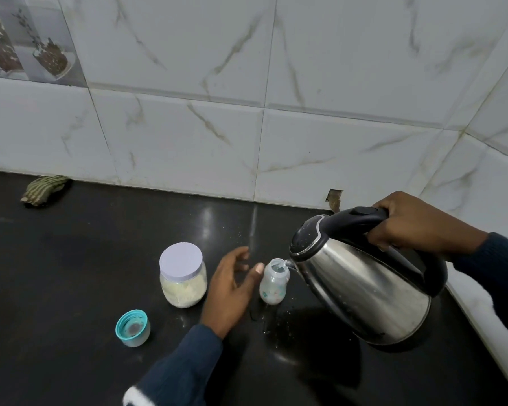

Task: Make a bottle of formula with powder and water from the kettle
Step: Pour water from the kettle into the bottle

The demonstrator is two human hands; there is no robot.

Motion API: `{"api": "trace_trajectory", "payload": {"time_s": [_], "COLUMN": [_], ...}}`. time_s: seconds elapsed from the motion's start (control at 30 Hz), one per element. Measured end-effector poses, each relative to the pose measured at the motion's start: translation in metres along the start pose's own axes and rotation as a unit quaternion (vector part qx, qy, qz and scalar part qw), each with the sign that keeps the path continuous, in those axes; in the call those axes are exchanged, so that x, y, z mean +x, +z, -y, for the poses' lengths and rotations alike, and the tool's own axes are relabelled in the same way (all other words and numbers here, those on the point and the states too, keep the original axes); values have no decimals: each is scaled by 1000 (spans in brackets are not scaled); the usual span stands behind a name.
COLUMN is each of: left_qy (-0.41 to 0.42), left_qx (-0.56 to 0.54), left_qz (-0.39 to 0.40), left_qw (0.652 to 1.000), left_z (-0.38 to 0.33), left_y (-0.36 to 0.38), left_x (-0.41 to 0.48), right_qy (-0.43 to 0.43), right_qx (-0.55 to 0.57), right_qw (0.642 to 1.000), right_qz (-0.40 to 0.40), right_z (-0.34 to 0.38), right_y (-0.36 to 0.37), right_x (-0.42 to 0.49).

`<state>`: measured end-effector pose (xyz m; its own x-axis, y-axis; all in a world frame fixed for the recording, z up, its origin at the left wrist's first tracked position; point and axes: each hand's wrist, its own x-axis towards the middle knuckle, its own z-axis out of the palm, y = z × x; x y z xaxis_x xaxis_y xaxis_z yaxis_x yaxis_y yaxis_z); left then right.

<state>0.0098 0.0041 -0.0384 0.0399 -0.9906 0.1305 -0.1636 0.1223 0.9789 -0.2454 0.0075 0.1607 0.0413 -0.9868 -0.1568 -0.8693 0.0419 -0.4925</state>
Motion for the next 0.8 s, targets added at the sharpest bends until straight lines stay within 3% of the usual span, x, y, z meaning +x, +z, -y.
{"api": "trace_trajectory", "payload": {"time_s": [0.2,0.8], "left_qy": [13,-120], "left_qx": [-110,16], "left_qz": [-48,45], "left_qw": [993,992], "left_z": [-27,49], "left_y": [-45,-18], "left_x": [-38,-66], "right_qy": [2,12], "right_qx": [3,-17], "right_qw": [1000,1000], "right_qz": [-8,-22], "right_z": [-4,7], "right_y": [7,-2], "right_x": [2,1]}}
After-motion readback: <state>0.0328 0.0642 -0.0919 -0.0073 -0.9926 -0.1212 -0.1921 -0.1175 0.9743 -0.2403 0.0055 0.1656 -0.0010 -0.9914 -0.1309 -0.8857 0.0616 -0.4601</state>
